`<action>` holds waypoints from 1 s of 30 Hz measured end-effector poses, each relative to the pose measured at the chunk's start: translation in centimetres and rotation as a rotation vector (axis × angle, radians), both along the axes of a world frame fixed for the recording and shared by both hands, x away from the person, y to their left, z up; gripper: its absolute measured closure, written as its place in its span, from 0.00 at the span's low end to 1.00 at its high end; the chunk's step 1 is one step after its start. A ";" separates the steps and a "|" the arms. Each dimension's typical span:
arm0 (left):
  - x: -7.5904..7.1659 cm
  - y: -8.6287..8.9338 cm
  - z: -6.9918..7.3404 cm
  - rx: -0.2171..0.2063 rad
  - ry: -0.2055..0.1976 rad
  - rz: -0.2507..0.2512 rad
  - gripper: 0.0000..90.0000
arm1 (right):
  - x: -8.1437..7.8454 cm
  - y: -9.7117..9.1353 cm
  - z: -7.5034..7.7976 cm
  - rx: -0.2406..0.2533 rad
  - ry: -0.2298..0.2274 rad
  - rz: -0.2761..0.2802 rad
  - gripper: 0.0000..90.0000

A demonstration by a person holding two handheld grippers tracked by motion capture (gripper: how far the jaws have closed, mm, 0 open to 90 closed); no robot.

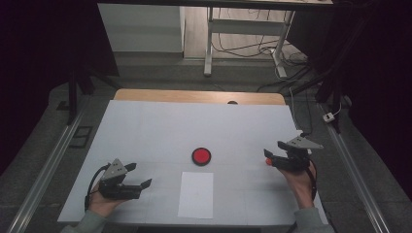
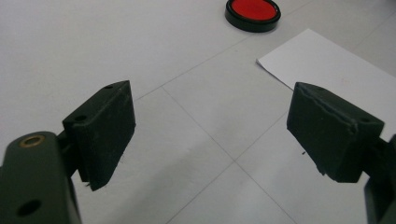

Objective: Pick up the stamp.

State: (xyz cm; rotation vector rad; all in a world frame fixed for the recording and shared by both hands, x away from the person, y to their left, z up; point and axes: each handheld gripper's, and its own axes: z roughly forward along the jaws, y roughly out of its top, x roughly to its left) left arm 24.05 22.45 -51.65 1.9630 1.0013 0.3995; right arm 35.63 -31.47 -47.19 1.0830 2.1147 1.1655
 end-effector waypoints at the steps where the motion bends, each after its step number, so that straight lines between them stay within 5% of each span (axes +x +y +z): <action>1: 0.1 0.0 0.0 0.000 0.002 0.002 0.18 | 0.2 -0.1 -0.2 -0.003 0.006 0.001 0.35; 14: 0.1 0.1 0.0 0.004 0.004 -0.001 0.18 | 0.7 -0.8 -2.3 -0.012 0.078 -0.016 0.38; 30: 0.1 0.0 -0.1 0.014 0.004 -0.003 0.18 | 0.7 -0.9 -3.8 -0.069 0.081 -0.039 0.57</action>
